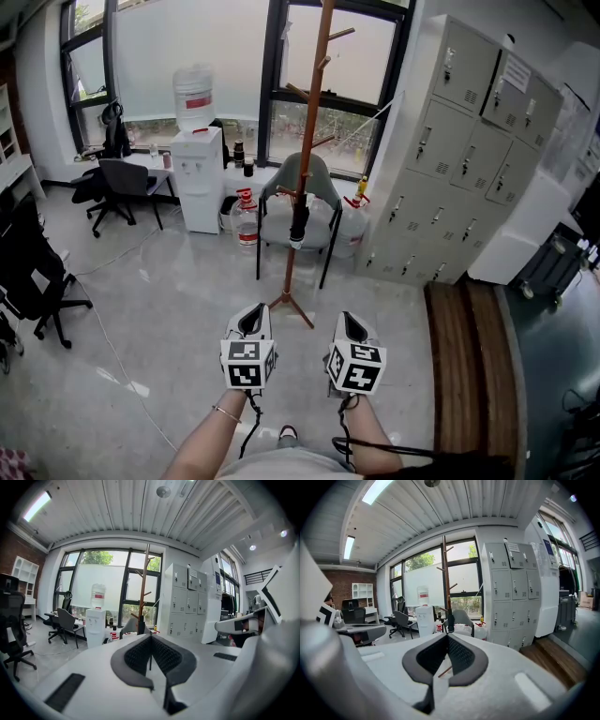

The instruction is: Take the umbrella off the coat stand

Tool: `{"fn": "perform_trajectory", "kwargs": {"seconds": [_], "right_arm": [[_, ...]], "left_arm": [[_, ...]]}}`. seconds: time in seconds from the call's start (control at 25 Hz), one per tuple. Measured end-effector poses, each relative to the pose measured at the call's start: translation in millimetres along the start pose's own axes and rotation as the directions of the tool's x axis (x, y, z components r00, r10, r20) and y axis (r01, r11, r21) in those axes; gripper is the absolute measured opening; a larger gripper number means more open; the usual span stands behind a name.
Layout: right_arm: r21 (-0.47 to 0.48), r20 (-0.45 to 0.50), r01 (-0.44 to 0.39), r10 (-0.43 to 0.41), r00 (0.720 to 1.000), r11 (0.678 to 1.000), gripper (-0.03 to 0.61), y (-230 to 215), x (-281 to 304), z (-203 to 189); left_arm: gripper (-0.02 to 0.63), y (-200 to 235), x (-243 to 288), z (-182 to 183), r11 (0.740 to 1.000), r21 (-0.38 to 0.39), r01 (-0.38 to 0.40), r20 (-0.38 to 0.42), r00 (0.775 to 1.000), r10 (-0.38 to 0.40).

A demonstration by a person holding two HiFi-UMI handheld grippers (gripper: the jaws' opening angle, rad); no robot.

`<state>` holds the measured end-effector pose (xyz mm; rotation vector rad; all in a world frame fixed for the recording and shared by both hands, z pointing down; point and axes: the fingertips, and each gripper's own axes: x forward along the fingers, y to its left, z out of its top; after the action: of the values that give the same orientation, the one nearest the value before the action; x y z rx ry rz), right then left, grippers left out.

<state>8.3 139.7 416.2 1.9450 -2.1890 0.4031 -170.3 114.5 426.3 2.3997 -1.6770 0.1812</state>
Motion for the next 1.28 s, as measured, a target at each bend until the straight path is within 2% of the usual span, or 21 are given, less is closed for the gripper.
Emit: {"fn": "perform_trajectory", "kwargs": {"seconds": [0.6, 1.0, 1.28], "right_arm": [[0.003, -0.003, -0.064, 0.064, 0.998, 0.998, 0.005, -51, 83, 32], [0.007, -0.018, -0.097, 0.097, 0.995, 0.995, 0.005, -70, 107, 36], [0.038, -0.027, -0.095, 0.096, 0.995, 0.995, 0.005, -76, 127, 29]], "left_arm": [[0.005, -10, 89, 20, 0.998, 0.016, -0.057, -0.011, 0.998, 0.057], [0.005, -12, 110, 15, 0.994, 0.013, -0.107, -0.043, 0.993, 0.107], [0.005, -6, 127, 11, 0.993, 0.037, -0.110, -0.063, 0.992, 0.112]]}}
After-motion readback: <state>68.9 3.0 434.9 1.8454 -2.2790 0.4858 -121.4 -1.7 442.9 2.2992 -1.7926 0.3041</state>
